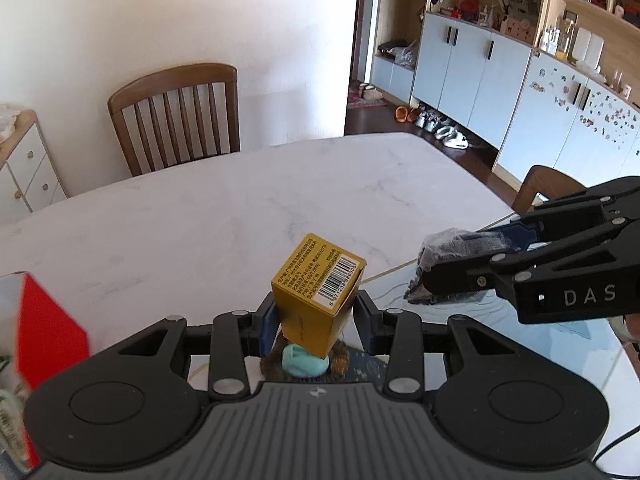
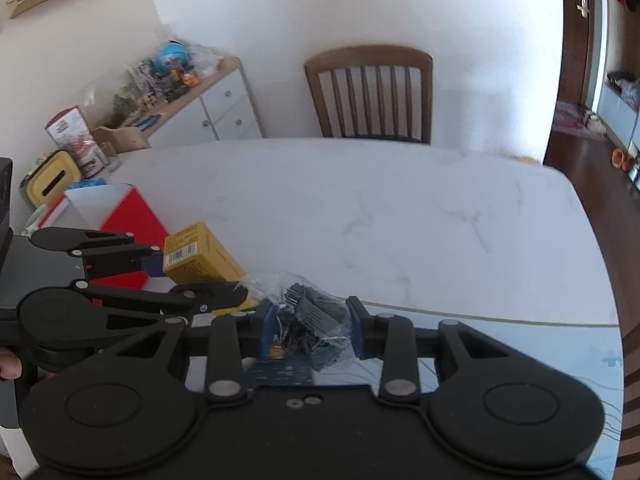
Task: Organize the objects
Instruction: 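Carry the yellow box and black bag over the red box and lower them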
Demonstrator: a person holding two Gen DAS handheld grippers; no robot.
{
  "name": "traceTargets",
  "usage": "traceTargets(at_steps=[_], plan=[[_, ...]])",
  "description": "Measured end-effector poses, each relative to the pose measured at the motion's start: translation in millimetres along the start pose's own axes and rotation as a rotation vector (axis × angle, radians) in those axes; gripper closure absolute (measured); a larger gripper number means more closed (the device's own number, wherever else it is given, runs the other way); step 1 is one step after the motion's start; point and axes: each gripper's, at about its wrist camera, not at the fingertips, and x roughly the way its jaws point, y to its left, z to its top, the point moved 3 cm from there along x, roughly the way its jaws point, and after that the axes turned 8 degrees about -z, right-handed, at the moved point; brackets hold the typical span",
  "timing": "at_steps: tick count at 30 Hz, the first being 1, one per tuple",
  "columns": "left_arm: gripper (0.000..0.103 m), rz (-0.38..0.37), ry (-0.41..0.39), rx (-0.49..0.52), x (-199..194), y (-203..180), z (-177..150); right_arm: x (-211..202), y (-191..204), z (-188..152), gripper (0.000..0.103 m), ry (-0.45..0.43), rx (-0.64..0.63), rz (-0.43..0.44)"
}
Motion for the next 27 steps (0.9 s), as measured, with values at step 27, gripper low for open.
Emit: traceTargets(at_steps=[27], plan=[[0.065, 0.106, -0.056, -0.115, -172.4, 120.3, -50.1, -33.4, 202.2, 23.4, 0.069, -0.057, -0.161, 0.130]])
